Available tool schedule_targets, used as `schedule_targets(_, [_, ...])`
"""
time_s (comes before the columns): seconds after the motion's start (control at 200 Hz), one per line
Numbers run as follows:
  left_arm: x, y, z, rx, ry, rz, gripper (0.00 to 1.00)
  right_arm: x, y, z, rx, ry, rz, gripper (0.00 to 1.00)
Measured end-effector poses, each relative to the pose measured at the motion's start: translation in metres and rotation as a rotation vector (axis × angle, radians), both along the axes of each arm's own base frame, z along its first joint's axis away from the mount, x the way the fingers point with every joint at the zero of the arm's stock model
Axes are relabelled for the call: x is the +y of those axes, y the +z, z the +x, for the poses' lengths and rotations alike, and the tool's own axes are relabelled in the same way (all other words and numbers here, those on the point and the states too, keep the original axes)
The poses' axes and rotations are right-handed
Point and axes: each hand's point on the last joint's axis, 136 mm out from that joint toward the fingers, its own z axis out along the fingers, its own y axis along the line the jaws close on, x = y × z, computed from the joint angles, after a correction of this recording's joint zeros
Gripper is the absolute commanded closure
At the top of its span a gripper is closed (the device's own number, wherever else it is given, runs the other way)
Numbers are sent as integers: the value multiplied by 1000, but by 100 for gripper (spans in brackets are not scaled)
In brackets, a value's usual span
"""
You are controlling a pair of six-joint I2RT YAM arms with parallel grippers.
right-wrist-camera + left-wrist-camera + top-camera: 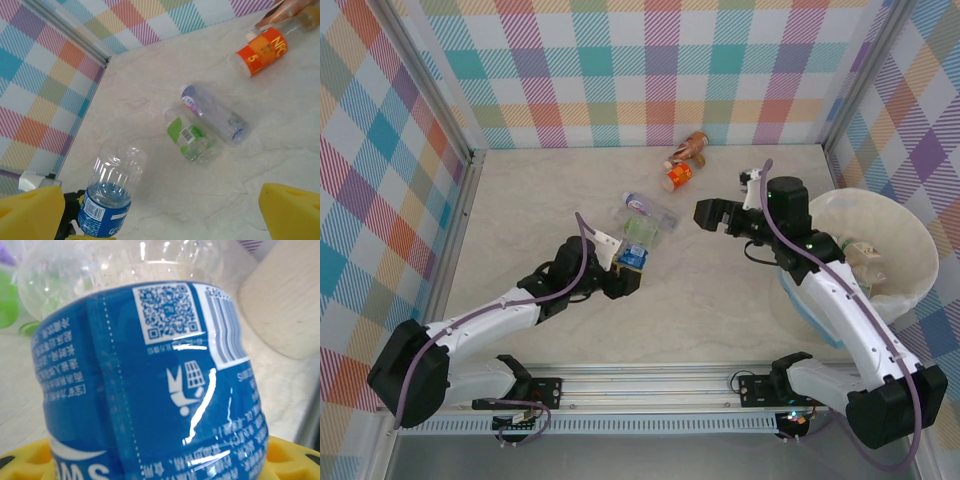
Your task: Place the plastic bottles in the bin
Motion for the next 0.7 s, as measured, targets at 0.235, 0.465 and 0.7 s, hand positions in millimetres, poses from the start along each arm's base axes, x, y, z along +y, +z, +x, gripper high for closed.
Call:
schedule_targets(0.235, [-29, 51, 5, -89, -112, -124, 70, 37, 0, -10, 34, 132, 25, 0])
schedule_targets(0.465, [-43, 60, -1, -106, -174, -165, 70, 46, 13, -8, 17, 153, 32, 0])
schedule_targets(0.7, [-57, 59, -6, -101, -218, -166, 70, 62, -7, -4, 96, 171, 31, 0])
